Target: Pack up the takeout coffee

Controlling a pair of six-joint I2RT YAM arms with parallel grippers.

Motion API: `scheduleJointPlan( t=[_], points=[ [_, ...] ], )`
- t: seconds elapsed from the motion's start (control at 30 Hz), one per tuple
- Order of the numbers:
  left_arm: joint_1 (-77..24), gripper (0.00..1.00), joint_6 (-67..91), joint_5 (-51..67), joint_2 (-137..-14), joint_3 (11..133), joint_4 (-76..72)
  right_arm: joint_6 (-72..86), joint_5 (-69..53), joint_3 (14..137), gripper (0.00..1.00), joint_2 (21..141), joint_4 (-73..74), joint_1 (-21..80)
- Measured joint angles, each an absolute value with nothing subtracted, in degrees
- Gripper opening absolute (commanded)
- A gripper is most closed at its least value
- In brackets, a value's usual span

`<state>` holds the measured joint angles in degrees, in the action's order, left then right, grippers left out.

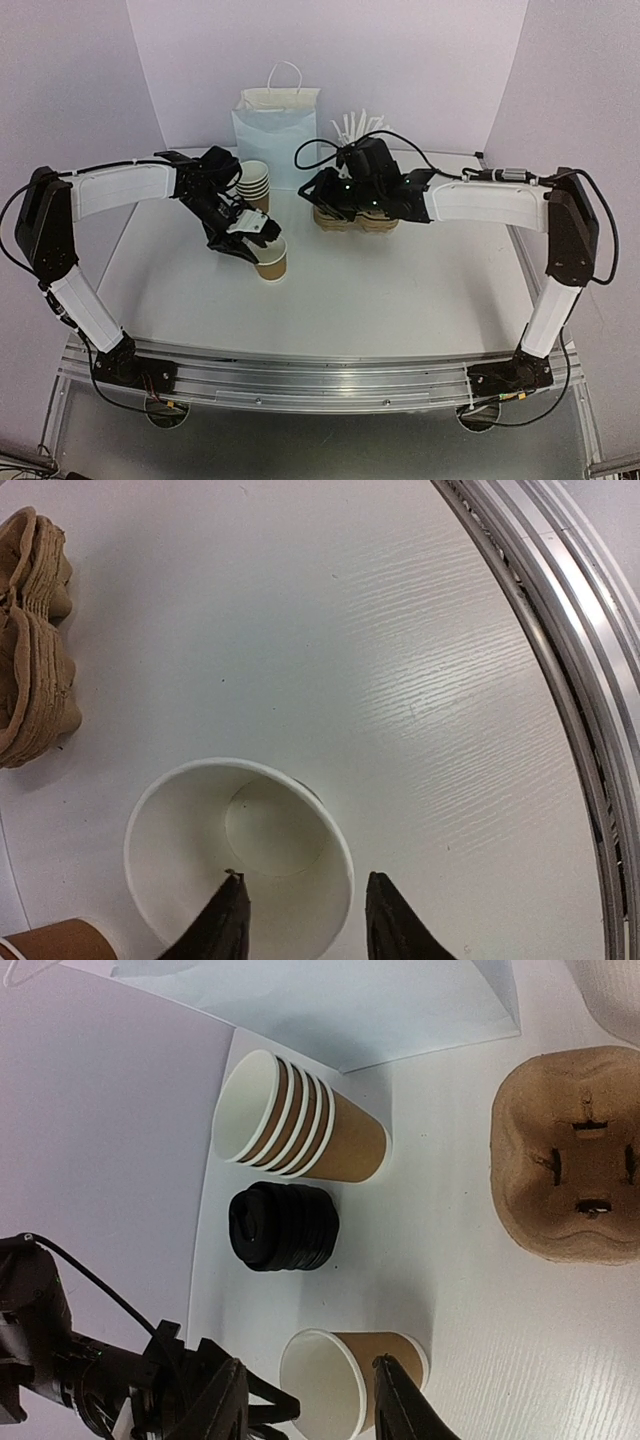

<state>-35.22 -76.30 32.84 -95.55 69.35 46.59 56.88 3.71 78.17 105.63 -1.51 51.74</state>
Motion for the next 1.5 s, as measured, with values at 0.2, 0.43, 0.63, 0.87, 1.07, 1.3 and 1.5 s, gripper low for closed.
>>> scheduleJointPlan(
  t=[0.2, 0.43, 0.63, 0.87, 1.07, 1.3, 1.5],
  points=[
    [-34.2, 0.99, -70.7, 34.2, -95.3, 76.2, 51.0, 56.4, 3.7, 78.2, 0.4, 105.5, -1.2, 51.8],
    [-20.5, 1.0, -62.5, 37.4, -90.0, 77.9, 50.9, 55.8, 3.5, 78.2, 0.41, 105.5, -0.6, 51.8],
    [-9.0, 1.0, -57.7, 36.3, -88.1, 72.2, 45.4, 55.5, 3.0, 78.2, 0.41, 105.5, -0.3, 51.8],
    [-7.2, 1.0, -57.1, 34.3, -92.4, 67.0, 37.2, 55.5, 2.8, 78.2, 0.42, 105.5, -0.3, 51.8],
    [-7.6, 1.0, -57.4, 32.3, -94.5, 66.1, 31.7, 55.5, 2.8, 78.2, 0.41, 105.5, -0.2, 51.8],
    [-9.8, 1.0, -58.3, 29.8, -96.9, 65.8, 28.9, 55.6, 2.3, 78.2, 0.42, 105.8, -0.2, 51.8],
    [-11.0, 0.99, -58.4, 29.8, -98.0, 66.4, 29.4, 55.6, 1.9, 78.2, 0.42, 105.9, -0.2, 51.8]
  ],
)
